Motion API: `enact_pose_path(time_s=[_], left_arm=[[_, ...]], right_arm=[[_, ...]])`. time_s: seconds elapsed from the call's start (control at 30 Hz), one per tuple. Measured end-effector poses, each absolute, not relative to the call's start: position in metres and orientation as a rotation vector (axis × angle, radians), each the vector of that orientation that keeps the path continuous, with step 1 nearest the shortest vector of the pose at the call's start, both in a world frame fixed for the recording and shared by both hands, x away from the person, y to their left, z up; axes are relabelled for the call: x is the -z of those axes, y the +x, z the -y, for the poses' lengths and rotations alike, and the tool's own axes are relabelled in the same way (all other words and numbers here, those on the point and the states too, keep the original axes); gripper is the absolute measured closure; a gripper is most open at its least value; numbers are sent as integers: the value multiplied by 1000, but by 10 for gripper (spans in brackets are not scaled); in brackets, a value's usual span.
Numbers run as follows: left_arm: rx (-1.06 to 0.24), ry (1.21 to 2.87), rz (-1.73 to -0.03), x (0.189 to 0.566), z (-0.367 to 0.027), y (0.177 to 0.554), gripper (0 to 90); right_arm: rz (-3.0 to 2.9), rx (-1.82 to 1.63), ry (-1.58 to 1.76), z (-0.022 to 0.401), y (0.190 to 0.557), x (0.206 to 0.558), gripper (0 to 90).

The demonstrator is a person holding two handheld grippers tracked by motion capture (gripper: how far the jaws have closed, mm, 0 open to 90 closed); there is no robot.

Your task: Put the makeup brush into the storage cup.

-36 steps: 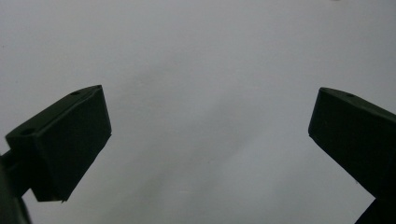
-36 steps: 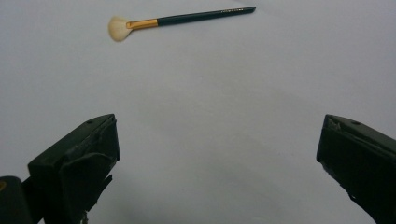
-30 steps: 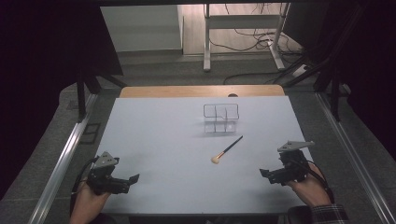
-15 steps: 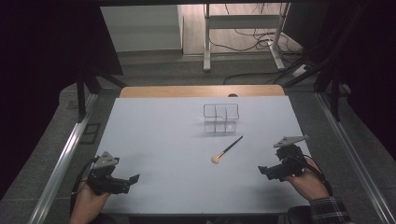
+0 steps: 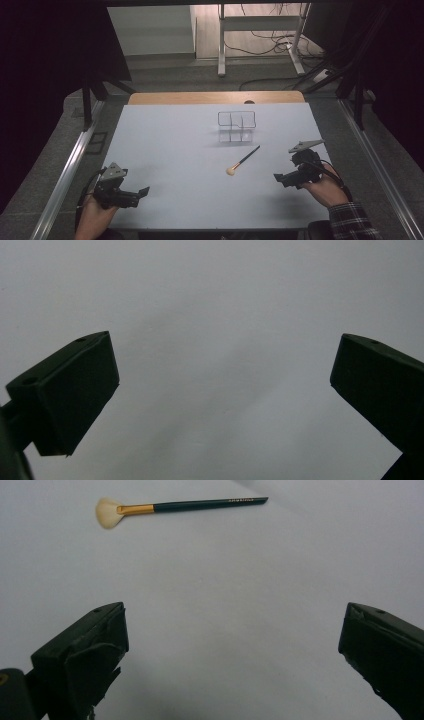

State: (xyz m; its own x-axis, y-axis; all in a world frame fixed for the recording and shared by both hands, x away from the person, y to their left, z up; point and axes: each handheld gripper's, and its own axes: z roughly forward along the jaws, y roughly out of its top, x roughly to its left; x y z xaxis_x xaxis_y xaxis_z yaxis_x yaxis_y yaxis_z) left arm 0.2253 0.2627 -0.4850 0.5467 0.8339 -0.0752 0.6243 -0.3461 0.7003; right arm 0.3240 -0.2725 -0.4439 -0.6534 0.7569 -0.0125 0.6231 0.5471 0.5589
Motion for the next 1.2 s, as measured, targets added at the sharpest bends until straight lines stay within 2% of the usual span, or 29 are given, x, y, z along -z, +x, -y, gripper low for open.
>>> enact_pose_path(time_s=[1.2], left_arm=[[-394, 2089, -1176, 485, -263, 225, 0]], right_arm=[[-2607, -687, 1074, 229, 369, 444, 0]])
